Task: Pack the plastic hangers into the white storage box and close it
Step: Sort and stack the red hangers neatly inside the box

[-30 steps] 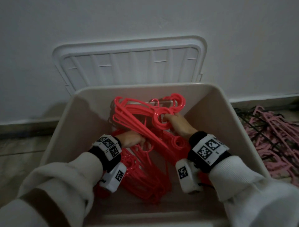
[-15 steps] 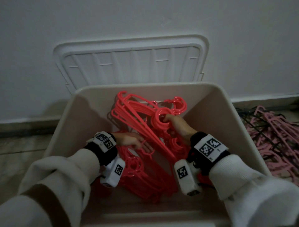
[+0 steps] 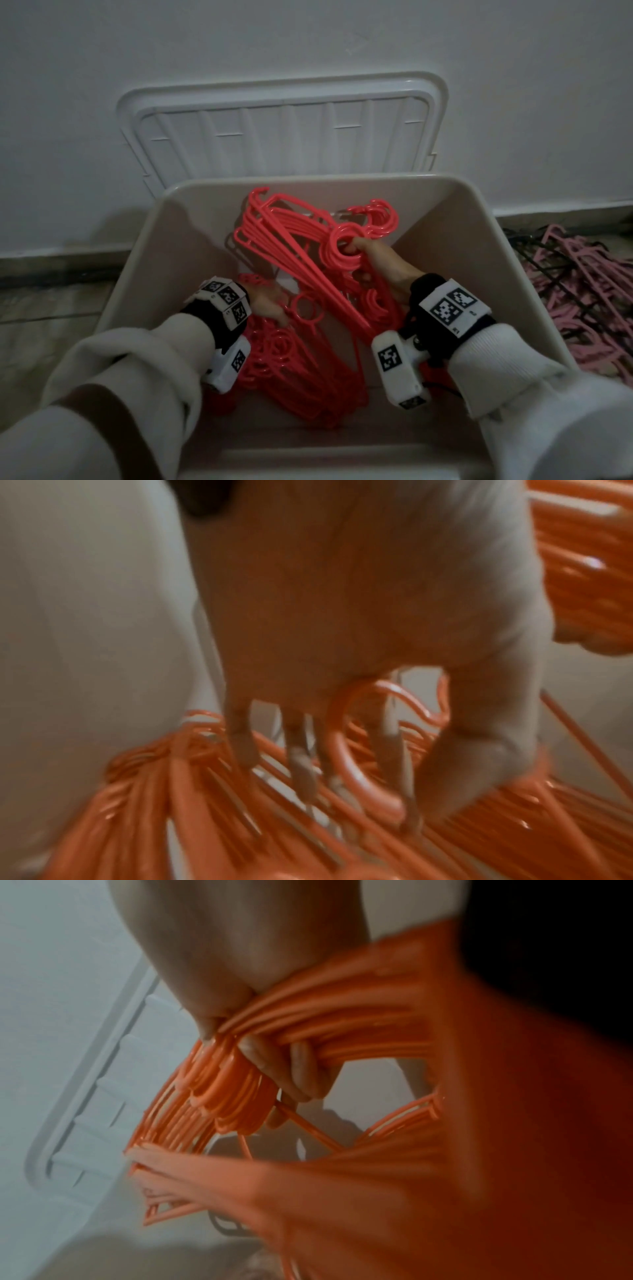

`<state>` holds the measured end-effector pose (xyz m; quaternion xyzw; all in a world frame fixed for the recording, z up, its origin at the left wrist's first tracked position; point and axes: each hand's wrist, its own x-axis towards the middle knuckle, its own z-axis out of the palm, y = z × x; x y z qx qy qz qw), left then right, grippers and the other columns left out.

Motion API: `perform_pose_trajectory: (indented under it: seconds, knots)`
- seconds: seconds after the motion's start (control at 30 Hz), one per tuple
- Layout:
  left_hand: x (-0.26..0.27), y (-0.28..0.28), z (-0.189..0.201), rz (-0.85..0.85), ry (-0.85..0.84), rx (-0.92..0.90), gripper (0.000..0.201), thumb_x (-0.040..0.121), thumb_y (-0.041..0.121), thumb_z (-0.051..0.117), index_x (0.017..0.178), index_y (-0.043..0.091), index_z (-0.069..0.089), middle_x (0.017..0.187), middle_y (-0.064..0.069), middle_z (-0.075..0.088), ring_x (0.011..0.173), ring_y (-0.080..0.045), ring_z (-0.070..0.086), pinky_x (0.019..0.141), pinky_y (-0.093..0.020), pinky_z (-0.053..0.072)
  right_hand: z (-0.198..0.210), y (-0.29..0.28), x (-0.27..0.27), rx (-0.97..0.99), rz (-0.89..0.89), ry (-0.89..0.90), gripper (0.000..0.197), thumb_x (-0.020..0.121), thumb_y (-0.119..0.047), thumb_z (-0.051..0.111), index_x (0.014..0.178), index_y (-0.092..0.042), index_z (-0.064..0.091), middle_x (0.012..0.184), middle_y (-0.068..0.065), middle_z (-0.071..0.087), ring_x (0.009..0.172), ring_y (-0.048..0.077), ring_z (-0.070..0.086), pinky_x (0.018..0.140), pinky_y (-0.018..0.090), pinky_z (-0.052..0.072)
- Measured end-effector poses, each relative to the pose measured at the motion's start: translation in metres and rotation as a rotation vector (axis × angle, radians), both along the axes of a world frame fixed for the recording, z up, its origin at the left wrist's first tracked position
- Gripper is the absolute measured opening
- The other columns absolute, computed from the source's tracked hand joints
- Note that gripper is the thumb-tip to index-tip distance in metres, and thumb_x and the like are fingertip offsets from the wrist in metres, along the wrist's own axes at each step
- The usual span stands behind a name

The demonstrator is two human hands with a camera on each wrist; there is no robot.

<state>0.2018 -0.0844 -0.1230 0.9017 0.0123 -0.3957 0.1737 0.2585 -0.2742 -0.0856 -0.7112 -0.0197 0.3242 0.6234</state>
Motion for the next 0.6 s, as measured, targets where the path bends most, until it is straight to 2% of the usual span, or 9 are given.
perform_pose_trajectory:
  seconds: [0.1, 0.13, 0.2, 0.27, 0.37, 0.47, 0.53, 0.6]
  knots:
    - [0.001, 0.004, -0.001, 0.023, 0.021, -0.007, 0.045, 0.073, 0.039, 0.069, 0.113, 0.018, 0.067, 0.113, 0.008, 0.062, 0.114, -0.016, 0.055, 0.099, -0.027, 0.042, 0.000, 0.001, 0.000, -0.013, 0.018, -0.018, 0.031, 0.088, -0.016, 0.040, 0.057, -0.020, 0.039, 0.045, -0.003, 0.029, 0.031, 0.006, 0.022, 0.035, 0.016, 0.015]
    - [0.000, 0.006, -0.002, 0.033, 0.014, -0.003, 0.044, 0.075, 0.035, 0.069, 0.116, 0.020, 0.064, 0.111, 0.010, 0.059, 0.114, -0.014, 0.053, 0.098, -0.025, 0.041, 0.000, 0.001, 0.000, -0.008, 0.015, -0.016, 0.031, 0.088, -0.016, 0.040, 0.057, -0.021, 0.039, 0.046, -0.003, 0.029, 0.031, 0.007, 0.022, 0.035, 0.016, 0.014]
    - [0.001, 0.007, -0.003, 0.086, 0.010, -0.051, 0.047, 0.080, 0.023, 0.068, 0.125, 0.024, 0.056, 0.120, 0.008, 0.055, 0.118, -0.014, 0.050, 0.100, -0.026, 0.040, -0.001, 0.001, 0.000, 0.016, -0.001, 0.003, 0.030, 0.088, -0.017, 0.040, 0.058, -0.021, 0.039, 0.051, -0.002, 0.028, 0.033, 0.007, 0.021, 0.037, 0.017, 0.013]
    - [0.001, 0.006, -0.004, 0.100, 0.015, -0.076, 0.052, 0.080, 0.019, 0.068, 0.129, 0.027, 0.052, 0.130, 0.005, 0.053, 0.119, -0.015, 0.050, 0.099, -0.027, 0.042, -0.002, 0.000, 0.001, 0.032, -0.005, 0.024, 0.030, 0.088, -0.018, 0.040, 0.058, -0.022, 0.039, 0.054, -0.001, 0.027, 0.034, 0.007, 0.021, 0.039, 0.017, 0.012]
    - [-0.001, 0.001, -0.010, 0.030, 0.003, -0.009, 0.051, 0.080, 0.018, 0.066, 0.129, 0.024, 0.052, 0.130, 0.004, 0.054, 0.118, -0.015, 0.051, 0.099, -0.026, 0.042, -0.003, 0.001, -0.001, 0.038, 0.012, 0.028, 0.027, 0.087, -0.018, 0.040, 0.060, -0.021, 0.041, 0.058, 0.001, 0.028, 0.036, 0.008, 0.021, 0.039, 0.019, 0.013]
    - [-0.001, -0.002, -0.015, 0.000, 0.010, 0.052, 0.053, 0.077, 0.025, 0.066, 0.129, 0.025, 0.054, 0.129, 0.002, 0.057, 0.115, -0.016, 0.054, 0.099, -0.031, 0.045, -0.001, 0.002, -0.004, 0.047, 0.015, 0.028, 0.028, 0.088, -0.015, 0.039, 0.060, -0.019, 0.039, 0.051, 0.000, 0.029, 0.032, 0.007, 0.021, 0.036, 0.016, 0.015]
    - [-0.001, -0.003, -0.014, -0.010, 0.009, 0.082, 0.044, 0.080, 0.025, 0.064, 0.123, 0.023, 0.059, 0.123, 0.002, 0.062, 0.110, -0.017, 0.058, 0.094, -0.028, 0.047, 0.002, 0.002, -0.006, 0.045, 0.024, 0.022, 0.031, 0.089, -0.012, 0.037, 0.058, -0.018, 0.039, 0.042, -0.004, 0.029, 0.029, 0.006, 0.021, 0.034, 0.014, 0.016]
    - [-0.002, -0.006, -0.011, -0.037, -0.001, 0.095, 0.039, 0.082, 0.024, 0.061, 0.121, 0.019, 0.060, 0.120, -0.002, 0.063, 0.109, -0.019, 0.058, 0.094, -0.029, 0.047, 0.004, 0.000, -0.007, 0.025, 0.045, 0.004, 0.034, 0.090, -0.010, 0.036, 0.057, -0.016, 0.039, 0.036, -0.006, 0.030, 0.027, 0.005, 0.022, 0.033, 0.013, 0.017]
